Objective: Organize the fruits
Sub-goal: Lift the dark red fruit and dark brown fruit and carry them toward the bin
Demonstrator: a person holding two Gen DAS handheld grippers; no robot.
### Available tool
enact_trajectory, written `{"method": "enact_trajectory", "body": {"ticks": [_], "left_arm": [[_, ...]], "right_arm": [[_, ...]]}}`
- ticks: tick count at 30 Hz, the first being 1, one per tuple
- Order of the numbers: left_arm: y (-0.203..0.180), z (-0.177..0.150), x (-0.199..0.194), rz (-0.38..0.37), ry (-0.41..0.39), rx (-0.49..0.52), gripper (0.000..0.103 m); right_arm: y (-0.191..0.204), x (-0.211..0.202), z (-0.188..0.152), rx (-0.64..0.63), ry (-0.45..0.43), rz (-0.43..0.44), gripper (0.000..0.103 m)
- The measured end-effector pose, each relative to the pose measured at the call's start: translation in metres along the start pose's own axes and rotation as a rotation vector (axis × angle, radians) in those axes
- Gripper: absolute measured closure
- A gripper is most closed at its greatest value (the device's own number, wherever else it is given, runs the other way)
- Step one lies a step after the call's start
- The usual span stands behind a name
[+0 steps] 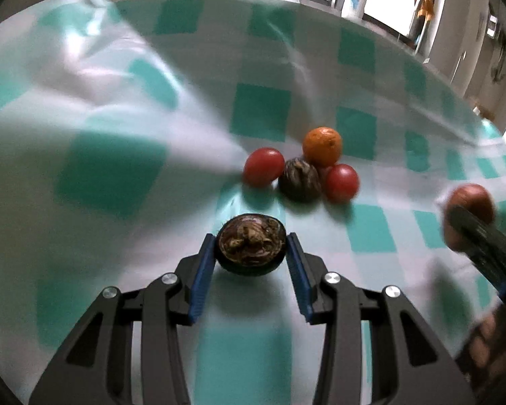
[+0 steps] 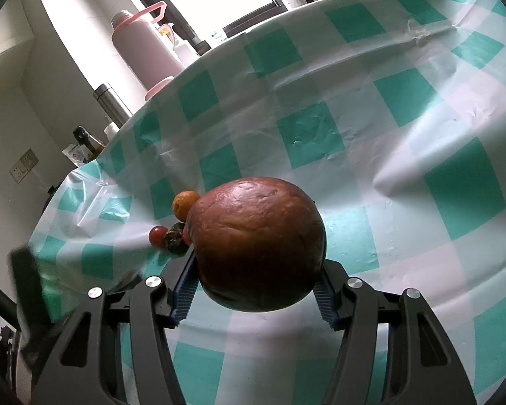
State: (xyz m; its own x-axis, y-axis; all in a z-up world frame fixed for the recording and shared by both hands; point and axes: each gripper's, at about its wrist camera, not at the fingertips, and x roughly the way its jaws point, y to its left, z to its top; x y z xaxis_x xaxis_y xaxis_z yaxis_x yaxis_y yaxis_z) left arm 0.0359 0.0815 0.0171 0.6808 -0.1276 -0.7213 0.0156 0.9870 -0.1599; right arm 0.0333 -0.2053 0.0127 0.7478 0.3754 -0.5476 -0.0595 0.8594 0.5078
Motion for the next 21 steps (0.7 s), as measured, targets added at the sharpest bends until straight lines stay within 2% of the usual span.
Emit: {"method": "enact_trajectory", "body": {"ticks": [4,8,13,21], "left_arm": [[0.02,-0.029,-0.032,-0.024,-0.039,-0.075,0.06],[0.037,-0.034,-0.042,-0.077,-0.063,-0.176,0.06],[0.036,-0.034,-0.037,-0.123,-0.053,-0.182,0.06],[0.039,-0.031,-0.035,-0.142,-0.057,-0.198,0.06]], "right_arm": [[0.0,0.0,0.0,0.001,-0.001,0.001,0.044],[0.0,0.0,0.0,0.003,-0.004,0.005,0.044],[-0.001,0.0,0.0,0.005,-0.008,0.017,0.044],[-0.003,-0.003,0.0,0.022,-0.031,0.024,0.044]]}}
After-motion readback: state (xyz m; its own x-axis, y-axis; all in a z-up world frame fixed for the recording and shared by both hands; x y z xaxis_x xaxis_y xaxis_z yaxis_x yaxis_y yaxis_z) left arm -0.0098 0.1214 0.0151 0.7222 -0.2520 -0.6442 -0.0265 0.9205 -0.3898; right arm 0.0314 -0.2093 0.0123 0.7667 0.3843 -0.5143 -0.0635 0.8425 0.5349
